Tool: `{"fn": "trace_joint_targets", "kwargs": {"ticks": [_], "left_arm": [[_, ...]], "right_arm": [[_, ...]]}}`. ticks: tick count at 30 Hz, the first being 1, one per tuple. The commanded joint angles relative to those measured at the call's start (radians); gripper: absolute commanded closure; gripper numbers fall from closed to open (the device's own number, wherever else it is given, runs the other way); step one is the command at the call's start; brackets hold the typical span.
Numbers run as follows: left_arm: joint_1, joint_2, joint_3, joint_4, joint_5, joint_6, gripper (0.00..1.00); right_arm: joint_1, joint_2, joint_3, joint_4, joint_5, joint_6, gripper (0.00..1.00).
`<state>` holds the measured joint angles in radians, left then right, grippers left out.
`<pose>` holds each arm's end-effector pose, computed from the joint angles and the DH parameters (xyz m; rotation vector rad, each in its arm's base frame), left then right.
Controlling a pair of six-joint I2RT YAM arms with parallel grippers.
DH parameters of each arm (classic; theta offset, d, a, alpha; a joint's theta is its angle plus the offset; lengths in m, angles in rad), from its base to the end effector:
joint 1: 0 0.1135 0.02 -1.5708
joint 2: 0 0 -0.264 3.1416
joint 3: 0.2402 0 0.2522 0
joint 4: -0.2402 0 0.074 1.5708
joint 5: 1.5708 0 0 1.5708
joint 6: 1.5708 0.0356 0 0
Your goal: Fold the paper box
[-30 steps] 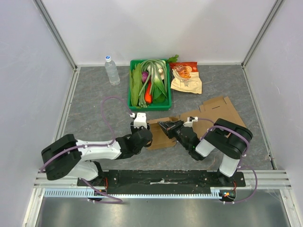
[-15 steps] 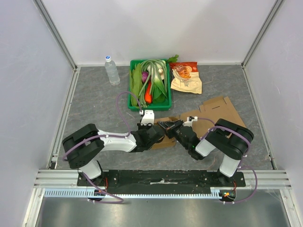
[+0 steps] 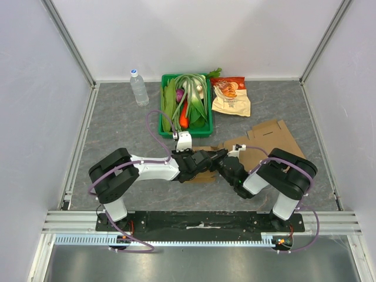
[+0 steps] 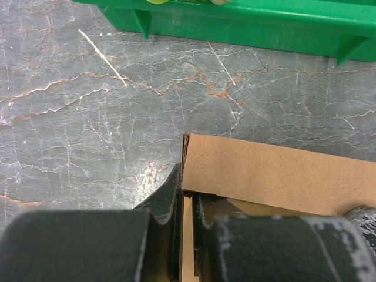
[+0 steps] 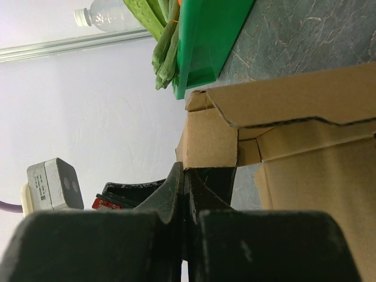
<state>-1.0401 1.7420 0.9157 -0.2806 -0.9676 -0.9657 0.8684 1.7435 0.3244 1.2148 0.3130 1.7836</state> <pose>0.1858 -0.2588 0.1499 -0.1816 2.0999 0.1746 0.1811 0.1970 0.1186 1.1509 1.7363 1.5527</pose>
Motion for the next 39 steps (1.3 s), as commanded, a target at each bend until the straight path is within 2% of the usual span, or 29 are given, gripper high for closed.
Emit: {"fn": "trace_joint_targets", "kwargs": {"ticks": [1, 4, 5, 6, 8, 9, 10, 12, 13, 14, 16, 17, 22, 25, 28, 30, 31, 33, 34, 38, 39], "left_arm": [[0.017, -0.007, 0.0, -0.074, -0.06, -0.039, 0.98], [0.005, -0.139, -0.093, -0.019, 0.004, 0.036, 0.56], [0.005, -0.186, -0.133, 0.057, 0.041, 0.077, 0.4], [0.005, -0.247, -0.215, 0.095, 0.074, 0.137, 0.36], [0.005, -0.45, -0.308, 0.202, 0.235, 0.235, 0.34], [0.005, -0.522, -0.378, 0.198, 0.281, 0.243, 0.34], [0.008, -0.674, -0.406, 0.187, 0.361, 0.249, 0.34], [0.024, -0.81, -0.461, 0.15, 0.444, 0.275, 0.34], [0.069, -0.916, -0.468, 0.137, 0.551, 0.281, 0.33], [0.099, -0.944, -0.471, 0.13, 0.607, 0.286, 0.31], [0.196, -0.973, -0.449, 0.089, 0.72, 0.283, 0.31], [0.21, -0.977, -0.442, 0.083, 0.733, 0.295, 0.3], [0.264, -0.917, -0.406, 0.153, 0.673, 0.326, 0.25], [0.308, -0.808, -0.368, 0.169, 0.644, 0.344, 0.25], [0.322, -0.731, -0.36, 0.208, 0.61, 0.352, 0.28], [0.324, -0.731, -0.386, 0.245, 0.592, 0.363, 0.28], [0.325, -0.739, -0.396, 0.267, 0.596, 0.378, 0.28], [0.324, -0.783, -0.422, 0.277, 0.622, 0.403, 0.28], [0.325, -0.798, -0.432, 0.312, 0.632, 0.419, 0.27], [0.325, -0.857, -0.443, 0.252, 0.638, 0.456, 0.27], [0.325, -0.864, -0.437, 0.23, 0.633, 0.459, 0.27]], "right_arm": [[0.012, -0.003, 0.004, -0.005, 0.02, -0.013, 1.0], [0.012, 0.027, 0.016, 0.029, 0.008, -0.015, 1.0], [0.012, 0.033, 0.021, 0.051, 0.003, -0.021, 1.0], [0.012, 0.039, 0.025, 0.054, 0.001, -0.033, 1.0], [0.014, 0.045, 0.05, 0.046, -0.008, -0.052, 1.0], [0.012, 0.047, 0.059, 0.045, -0.018, -0.079, 1.0], [0.012, 0.042, 0.077, 0.035, -0.026, -0.09, 1.0], [0.012, 0.045, 0.091, 0.022, -0.049, -0.125, 1.0], [0.012, 0.048, 0.105, 0.019, -0.055, -0.159, 1.0], [0.012, 0.051, 0.113, 0.005, -0.063, -0.171, 1.0], [0.015, 0.073, 0.126, 0.006, -0.087, -0.193, 1.0], [0.014, 0.083, 0.13, 0.032, -0.095, -0.197, 1.0], [0.018, 0.151, 0.156, 0.088, -0.114, -0.219, 0.98], [0.027, 0.18, 0.172, 0.107, -0.117, -0.219, 0.97], [0.035, 0.182, 0.182, 0.098, -0.129, -0.233, 0.91], [0.034, 0.153, 0.156, 0.094, -0.14, -0.248, 0.77], [0.029, 0.139, 0.139, 0.092, -0.149, -0.257, 0.67], [0.018, 0.079, 0.093, 0.077, -0.192, -0.303, 0.54], [0.002, 0.058, 0.081, 0.048, -0.221, -0.322, 0.43], [-0.06, -0.077, 0.021, -0.053, -0.394, -0.435, 0.27], [-0.092, -0.155, 0.028, -0.193, -0.493, -0.543, 0.26]]}}
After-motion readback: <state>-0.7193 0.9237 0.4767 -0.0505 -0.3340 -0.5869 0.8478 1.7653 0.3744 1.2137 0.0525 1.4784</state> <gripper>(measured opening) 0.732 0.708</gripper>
